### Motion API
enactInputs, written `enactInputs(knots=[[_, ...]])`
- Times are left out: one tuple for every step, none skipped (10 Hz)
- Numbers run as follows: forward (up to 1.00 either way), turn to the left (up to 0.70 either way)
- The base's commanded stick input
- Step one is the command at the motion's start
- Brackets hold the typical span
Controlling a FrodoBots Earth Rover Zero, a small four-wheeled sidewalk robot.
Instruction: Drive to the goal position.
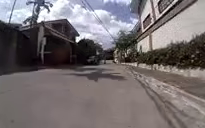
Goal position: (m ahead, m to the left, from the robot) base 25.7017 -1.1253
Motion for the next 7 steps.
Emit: enactInputs(knots=[[1.00,-0.38],[1.00,-0.34],[1.00,-0.22],[1.00,-0.08],[1.00,0.00],[1.00,0.00],[1.00,0.00]])
